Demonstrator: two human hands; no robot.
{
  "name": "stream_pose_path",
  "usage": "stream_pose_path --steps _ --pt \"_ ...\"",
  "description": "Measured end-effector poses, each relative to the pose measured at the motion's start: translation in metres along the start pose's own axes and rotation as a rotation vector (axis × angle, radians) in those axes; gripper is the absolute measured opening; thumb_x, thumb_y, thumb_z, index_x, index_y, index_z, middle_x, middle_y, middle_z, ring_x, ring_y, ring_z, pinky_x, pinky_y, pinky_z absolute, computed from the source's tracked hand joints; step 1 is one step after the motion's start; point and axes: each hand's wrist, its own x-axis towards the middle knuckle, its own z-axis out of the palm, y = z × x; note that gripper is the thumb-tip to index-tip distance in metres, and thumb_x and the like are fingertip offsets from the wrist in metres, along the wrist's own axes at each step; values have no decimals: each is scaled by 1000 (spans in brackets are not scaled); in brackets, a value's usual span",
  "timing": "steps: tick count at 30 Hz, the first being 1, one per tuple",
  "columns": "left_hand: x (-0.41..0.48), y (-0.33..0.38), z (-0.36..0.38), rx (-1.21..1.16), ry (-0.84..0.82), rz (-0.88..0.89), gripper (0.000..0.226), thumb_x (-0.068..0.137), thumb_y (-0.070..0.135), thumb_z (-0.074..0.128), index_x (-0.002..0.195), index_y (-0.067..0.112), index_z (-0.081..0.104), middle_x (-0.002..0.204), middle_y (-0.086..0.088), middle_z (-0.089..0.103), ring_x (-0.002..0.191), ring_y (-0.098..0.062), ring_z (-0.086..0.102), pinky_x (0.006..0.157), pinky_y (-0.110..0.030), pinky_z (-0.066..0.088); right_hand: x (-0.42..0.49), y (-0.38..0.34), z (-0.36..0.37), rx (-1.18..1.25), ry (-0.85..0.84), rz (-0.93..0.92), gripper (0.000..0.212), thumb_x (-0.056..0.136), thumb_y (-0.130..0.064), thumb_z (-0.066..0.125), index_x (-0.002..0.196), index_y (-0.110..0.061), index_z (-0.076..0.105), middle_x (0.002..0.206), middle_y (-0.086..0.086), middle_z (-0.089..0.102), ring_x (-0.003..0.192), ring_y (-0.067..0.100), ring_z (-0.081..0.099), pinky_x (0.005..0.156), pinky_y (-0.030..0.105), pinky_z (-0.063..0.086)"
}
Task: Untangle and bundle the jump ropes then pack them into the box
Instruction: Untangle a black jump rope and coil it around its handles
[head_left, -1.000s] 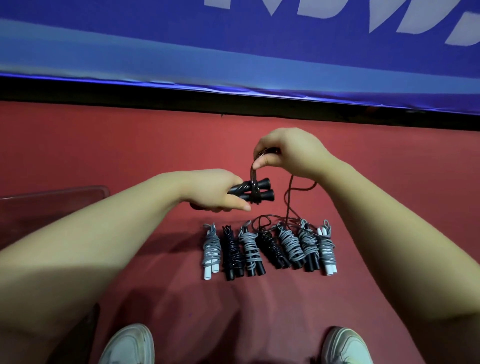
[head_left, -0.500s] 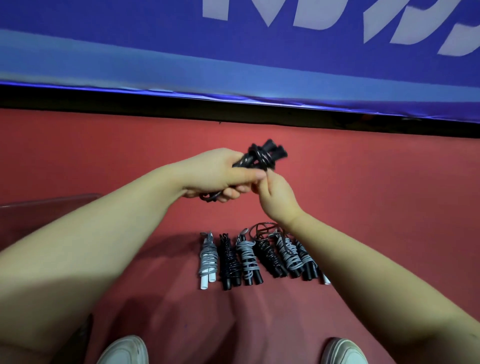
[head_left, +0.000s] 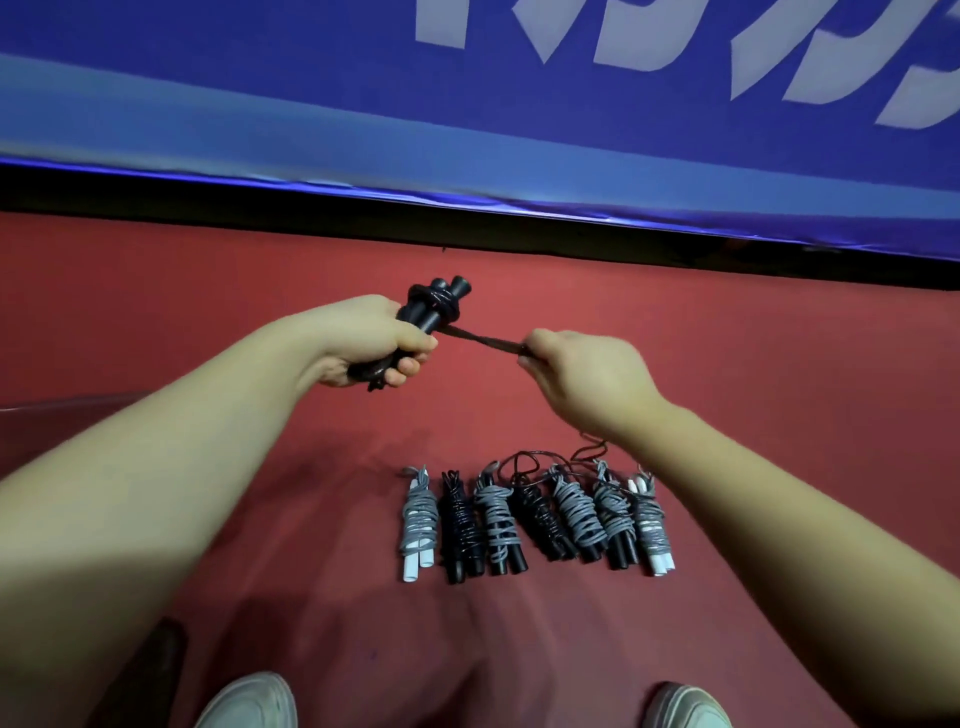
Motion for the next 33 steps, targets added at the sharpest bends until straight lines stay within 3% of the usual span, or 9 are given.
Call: stream_pose_path --steps 4,7,12,16,20,25,27,31,33 --pt "8 -5 9 213 106 52 14 97 14 52 86 13 45 71 -5 49 52 -12 49 43 -20 45 3 -8 -20 -112 53 -176 33 99 -39 36 110 -13 54 97 6 62 84 35 59 53 31 25" --pt "9 -13 15 345 111 50 16 97 29 52 98 15 44 74 -6 53 58 -17 59 51 -26 55 5 -8 -28 -162 100 -296 20 93 -24 48 92 -8 60 77 9 62 62 34 60 44 22 12" --pt "10 -22 24 679 132 129 23 95 36 53 83 19 43 66 -5 53 45 -16 48 41 -24 41 8 -7 -31 -160 151 -361 14 77 -26 58 73 -15 66 59 1 51 40 24 48 49 10 6" --pt "7 -18 43 984 45 181 29 90 45 57 79 21 45 64 -1 52 51 -20 49 48 -25 38 24 -8 -39 -157 62 -252 19 89 -34 56 97 -23 69 89 3 57 70 28 59 45 23 18" --pt "-1 -13 52 1339 -219 302 34 87 49 59 85 16 51 69 3 48 69 -21 47 58 -30 31 37 3 -39 -8 -238 -333 31 88 -46 56 109 -28 68 98 -8 54 101 16 56 66 26 32" --pt "-12 -6 51 1171 -286 344 35 84 49 64 78 18 48 58 4 50 45 -5 44 50 -20 35 34 25 -7 484 -365 -229 32 87 -35 60 105 -11 71 98 -2 67 91 7 58 82 23 43" --pt "-15 -1 47 1093 -226 328 35 82 49 66 76 21 46 56 5 52 40 -2 44 46 -16 35 25 34 7 682 -357 -59 27 92 -27 55 105 -7 69 95 -3 67 79 -3 56 79 11 42" --pt "-18 5 49 953 -153 379 32 82 39 69 78 20 44 57 6 55 42 -4 49 46 -18 40 11 33 36 924 -289 98 13 95 -8 50 92 -8 63 77 -3 60 68 0 53 67 21 42" --pt "-20 15 46 740 -63 449 27 84 30 69 79 20 44 56 4 55 43 -9 50 44 -20 40 5 34 47 875 -204 179 16 96 -17 48 83 -15 57 67 -10 49 57 -2 43 59 22 35"
